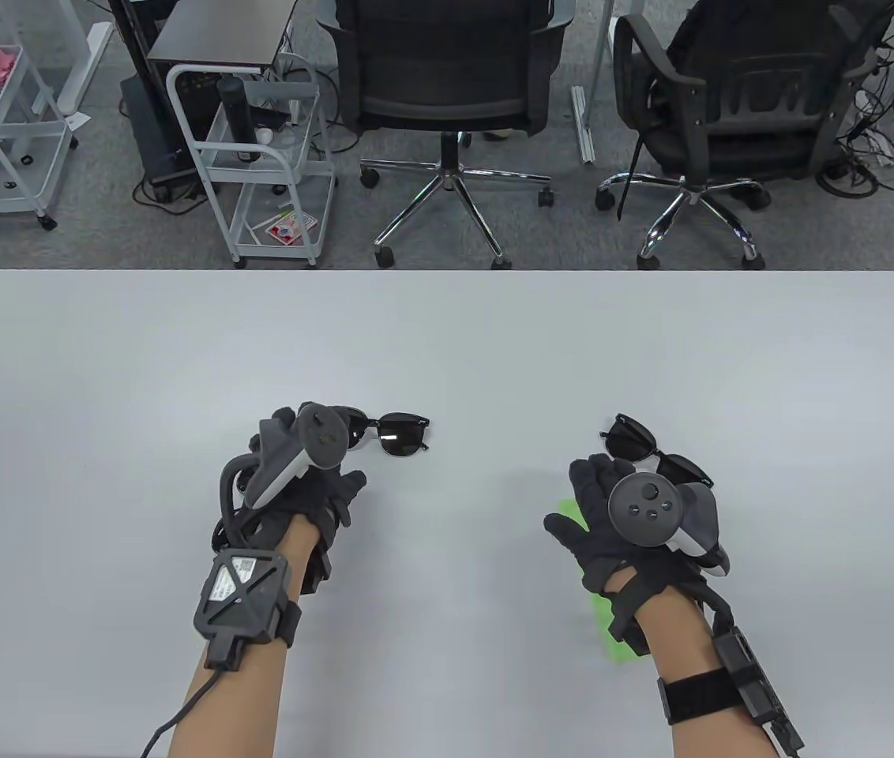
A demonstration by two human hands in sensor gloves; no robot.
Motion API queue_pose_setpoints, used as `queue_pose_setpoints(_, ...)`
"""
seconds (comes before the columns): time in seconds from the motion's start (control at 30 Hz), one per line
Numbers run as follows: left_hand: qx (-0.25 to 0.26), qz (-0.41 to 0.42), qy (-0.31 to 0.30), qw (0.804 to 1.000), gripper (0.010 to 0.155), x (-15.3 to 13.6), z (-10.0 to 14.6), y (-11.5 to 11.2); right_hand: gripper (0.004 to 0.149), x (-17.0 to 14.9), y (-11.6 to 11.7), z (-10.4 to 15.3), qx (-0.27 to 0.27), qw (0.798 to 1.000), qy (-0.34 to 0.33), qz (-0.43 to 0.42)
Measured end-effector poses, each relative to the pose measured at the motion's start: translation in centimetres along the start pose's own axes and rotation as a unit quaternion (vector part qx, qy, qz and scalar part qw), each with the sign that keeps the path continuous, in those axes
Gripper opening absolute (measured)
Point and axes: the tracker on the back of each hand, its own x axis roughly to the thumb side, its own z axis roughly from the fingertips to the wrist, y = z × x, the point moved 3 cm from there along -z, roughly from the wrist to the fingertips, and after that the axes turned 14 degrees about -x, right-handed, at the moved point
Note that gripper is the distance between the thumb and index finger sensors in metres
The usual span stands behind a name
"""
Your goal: Dust sunglasses
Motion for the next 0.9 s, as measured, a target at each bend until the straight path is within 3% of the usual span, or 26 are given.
queue_pose_setpoints(0.27, 0.034, -0.087, 0.022, 0.995, 0.075, 2.4, -4.9, -0.6, 0.084, -0.2, -0.2, -0.2, 0.006, 1.000, -0.003, -0.006)
queue_pose_setpoints(0.47, 0.044, -0.092, 0.032, 0.994, 0.071, 2.6, -6.5, -0.6, 0.083, 0.0, -0.2, -0.5, 0.006, 1.000, -0.009, -0.010)
queue_pose_setpoints(0.67, 0.050, -0.129, 0.051, 0.989, 0.058, 3.1, -7.0, -0.4, 0.083, 0.3, -0.1, -0.6, 0.008, 1.000, -0.014, -0.009)
queue_pose_setpoints(0.9, 0.056, -0.143, 0.045, 0.987, 0.048, 2.8, -4.8, -0.2, 0.083, 0.8, -0.1, -0.5, 0.006, 1.000, -0.020, -0.012)
